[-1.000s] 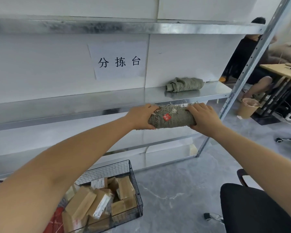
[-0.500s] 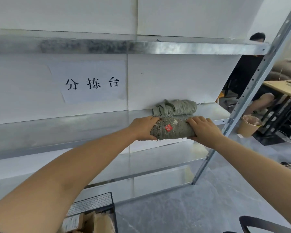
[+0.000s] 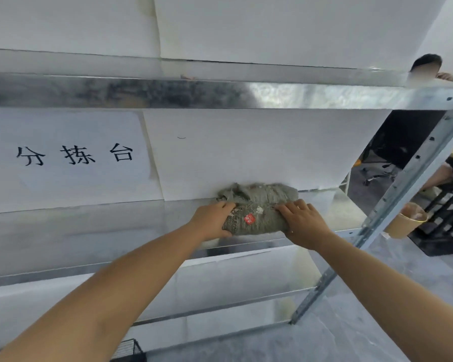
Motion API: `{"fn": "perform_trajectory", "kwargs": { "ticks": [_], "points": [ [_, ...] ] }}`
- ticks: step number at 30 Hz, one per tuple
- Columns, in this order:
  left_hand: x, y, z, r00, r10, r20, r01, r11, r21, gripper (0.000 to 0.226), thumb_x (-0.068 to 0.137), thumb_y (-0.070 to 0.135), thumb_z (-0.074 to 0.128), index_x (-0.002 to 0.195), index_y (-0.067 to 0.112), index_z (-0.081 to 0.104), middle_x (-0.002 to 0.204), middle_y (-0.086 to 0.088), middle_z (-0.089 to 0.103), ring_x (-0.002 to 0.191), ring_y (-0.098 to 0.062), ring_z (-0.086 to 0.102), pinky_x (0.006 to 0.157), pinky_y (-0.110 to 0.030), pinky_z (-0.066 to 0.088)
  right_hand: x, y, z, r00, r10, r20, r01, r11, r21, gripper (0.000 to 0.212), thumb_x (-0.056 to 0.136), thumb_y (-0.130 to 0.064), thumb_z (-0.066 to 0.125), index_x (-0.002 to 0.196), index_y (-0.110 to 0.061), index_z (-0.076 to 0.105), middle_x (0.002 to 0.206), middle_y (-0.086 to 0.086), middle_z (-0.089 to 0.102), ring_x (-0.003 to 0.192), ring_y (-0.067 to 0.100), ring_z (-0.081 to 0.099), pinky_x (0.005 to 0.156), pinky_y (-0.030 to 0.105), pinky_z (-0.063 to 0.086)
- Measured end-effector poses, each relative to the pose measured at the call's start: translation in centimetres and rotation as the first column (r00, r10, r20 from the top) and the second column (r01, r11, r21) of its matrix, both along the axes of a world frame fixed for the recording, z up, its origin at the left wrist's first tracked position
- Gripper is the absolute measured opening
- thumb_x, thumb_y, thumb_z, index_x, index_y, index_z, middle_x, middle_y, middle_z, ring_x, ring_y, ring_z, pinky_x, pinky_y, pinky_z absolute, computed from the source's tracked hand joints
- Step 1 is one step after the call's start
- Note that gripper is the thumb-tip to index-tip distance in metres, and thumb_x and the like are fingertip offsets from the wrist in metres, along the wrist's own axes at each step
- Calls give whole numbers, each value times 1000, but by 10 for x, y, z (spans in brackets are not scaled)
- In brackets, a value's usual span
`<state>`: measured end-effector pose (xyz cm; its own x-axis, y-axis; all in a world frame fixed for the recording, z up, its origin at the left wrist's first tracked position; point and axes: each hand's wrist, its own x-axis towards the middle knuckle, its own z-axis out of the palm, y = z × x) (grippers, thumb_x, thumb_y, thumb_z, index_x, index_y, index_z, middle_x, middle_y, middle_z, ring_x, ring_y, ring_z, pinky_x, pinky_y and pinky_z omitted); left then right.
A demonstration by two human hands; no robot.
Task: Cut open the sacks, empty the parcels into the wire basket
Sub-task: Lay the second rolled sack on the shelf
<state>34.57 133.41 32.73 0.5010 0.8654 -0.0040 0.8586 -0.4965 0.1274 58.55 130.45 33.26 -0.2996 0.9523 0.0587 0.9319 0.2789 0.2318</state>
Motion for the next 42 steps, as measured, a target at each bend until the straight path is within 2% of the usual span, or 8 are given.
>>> {"fn": "perform_trajectory", "kwargs": {
  "ticks": [8, 13, 21, 24, 26, 28, 34, 42],
  "points": [
    [43, 34, -34, 990, 104, -100, -103, 995, 18, 77, 84, 40, 60, 144, 13, 19, 149, -11, 25, 131, -29, 33, 96, -39, 42, 42, 70, -35, 997, 69, 46, -64, 993, -94, 56, 90, -34, 52, 139, -20, 32, 140, 4, 37, 124, 27, 39, 100, 36, 35],
    [47, 45, -60, 969, 133, -206, -125, 991, 50, 81, 86, 49, 53, 146, 18, 11, 149, -12, 21, 133, -29, 29, 105, -42, 33, 59, 82, -66, 996, 93, 17, -93, 996, 0, 66, 43, -20, 89, 105, -13, 68, 93, 10, 65, 75, 30, 63, 56, 36, 53],
    [49, 49, -66, 968, 186, -170, -191, 981, -13, 79, 83, 50, 57, 144, 20, 18, 146, -10, 26, 131, -27, 31, 104, -40, 35, 64, 87, -91, 992, 120, -43, -122, 991, -62, 62, 57, -37, 79, 110, -11, 61, 93, 11, 65, 77, 31, 64, 55, 39, 52],
    [48, 44, -62, 975, 179, -135, -180, 984, 0, 81, 81, 51, 59, 144, 21, 20, 143, -7, 32, 129, -24, 35, 104, -37, 34, 63, 87, -84, 993, 97, -62, -102, 991, -84, 66, 61, -38, 79, 118, -10, 60, 106, 12, 64, 91, 33, 62, 66, 43, 54],
    [45, 42, -55, 979, 194, -56, -195, 980, -32, 83, 77, 51, 63, 144, 22, 23, 141, -5, 36, 127, -23, 39, 103, -36, 34, 62, 87, -79, 994, 88, -72, -97, 987, -130, 71, 78, -44, 63, 139, -15, 38, 131, 9, 49, 118, 32, 48, 92, 44, 44],
    [43, 38, -45, 974, 223, 47, -220, 974, -49, 80, 75, 50, 66, 141, 21, 32, 138, -4, 42, 123, -21, 44, 102, -35, 37, 62, 88, -74, 994, 80, -74, -89, 987, -136, 76, 84, -55, 48, 146, -21, 19, 143, 4, 35, 130, 27, 35, 103, 42, 32],
    [42, 25, -18, 936, 267, 228, -301, 944, 132, 39, 92, 36, 47, 125, 16, 55, 124, -2, 55, 108, -17, 54, 86, -29, 44, 50, 85, -50, 991, 42, -124, -58, 990, -132, 69, 88, -61, 35, 145, -25, 21, 151, 4, 26, 134, 27, 35, 110, 48, 22],
    [30, 11, -13, 955, 274, 113, -286, 953, 101, 42, 93, 38, 41, 125, 12, 53, 124, -7, 53, 107, -21, 54, 87, -34, 47, 27, 73, -34, 992, 59, -110, -67, 995, -74, 63, 86, -59, 41, 140, -27, 31, 146, 3, 34, 138, 26, 23, 113, 51, 17]
  ]
}}
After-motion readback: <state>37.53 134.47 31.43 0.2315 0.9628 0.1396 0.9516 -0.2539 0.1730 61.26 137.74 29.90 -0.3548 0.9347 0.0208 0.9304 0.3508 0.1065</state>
